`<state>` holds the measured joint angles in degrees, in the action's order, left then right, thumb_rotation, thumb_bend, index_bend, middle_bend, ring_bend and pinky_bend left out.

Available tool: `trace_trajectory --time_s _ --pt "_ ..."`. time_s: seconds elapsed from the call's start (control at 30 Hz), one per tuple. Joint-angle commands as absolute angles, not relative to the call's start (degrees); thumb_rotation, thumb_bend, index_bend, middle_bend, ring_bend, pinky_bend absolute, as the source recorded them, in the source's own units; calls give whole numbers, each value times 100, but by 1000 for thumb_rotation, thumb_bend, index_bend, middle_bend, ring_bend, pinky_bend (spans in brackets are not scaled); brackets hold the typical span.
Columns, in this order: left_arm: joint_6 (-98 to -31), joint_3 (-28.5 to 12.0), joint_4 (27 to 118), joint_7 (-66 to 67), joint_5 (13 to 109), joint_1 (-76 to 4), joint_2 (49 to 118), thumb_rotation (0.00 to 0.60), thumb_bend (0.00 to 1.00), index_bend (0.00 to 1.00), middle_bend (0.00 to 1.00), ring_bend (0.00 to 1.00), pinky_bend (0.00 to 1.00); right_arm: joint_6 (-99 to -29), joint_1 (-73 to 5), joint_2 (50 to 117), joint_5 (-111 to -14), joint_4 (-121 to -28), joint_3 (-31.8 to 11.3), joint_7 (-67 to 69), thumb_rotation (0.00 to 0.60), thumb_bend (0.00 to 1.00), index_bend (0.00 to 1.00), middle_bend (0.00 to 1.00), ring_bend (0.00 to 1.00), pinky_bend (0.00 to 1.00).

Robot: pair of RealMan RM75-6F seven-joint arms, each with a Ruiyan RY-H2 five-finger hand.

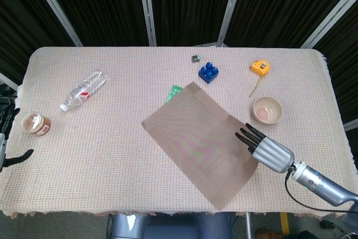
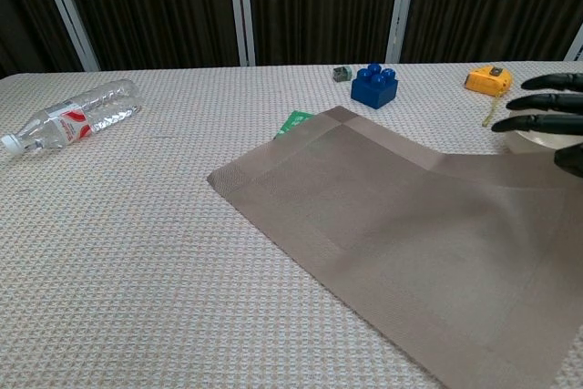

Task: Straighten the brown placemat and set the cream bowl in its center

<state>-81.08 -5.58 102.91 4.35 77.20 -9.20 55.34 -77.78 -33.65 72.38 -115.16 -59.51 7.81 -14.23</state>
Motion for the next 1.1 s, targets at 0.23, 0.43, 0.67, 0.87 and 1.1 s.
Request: trace_trajectory --time_s 0.23,0.43,0.67,0.87,1.1 --pt "-7956 -590 10188 544 7554 -988 5621 600 193 0 0 0 0 -7443 -4181 7766 -11688 -4697 473 -1283 600 349 648 48 0 0" --pt "-7861 -578 10150 630 7520 -1034 5687 600 191 0 0 0 0 -7628 -3958 7960 -11136 -4531 188 -1235 600 5 2 0 0 0" --pt "-7841 -545 10181 688 7669 -1078 5735 600 192 0 0 0 0 -8190 -3102 7693 -9929 -6015 -325 -983 600 0 0 0 0 0" --pt "-7693 -518 10083 745 8150 -1331 5966 600 192 0 0 0 0 -8420 -2375 7169 -9053 -7902 -437 -947 600 0 0 0 0 0" --pt "-6965 -695 9340 851 8691 -2197 6718 600 196 0 0 0 0 -8592 -1724 6663 -8347 -9656 -363 -850 600 0 0 0 0 0"
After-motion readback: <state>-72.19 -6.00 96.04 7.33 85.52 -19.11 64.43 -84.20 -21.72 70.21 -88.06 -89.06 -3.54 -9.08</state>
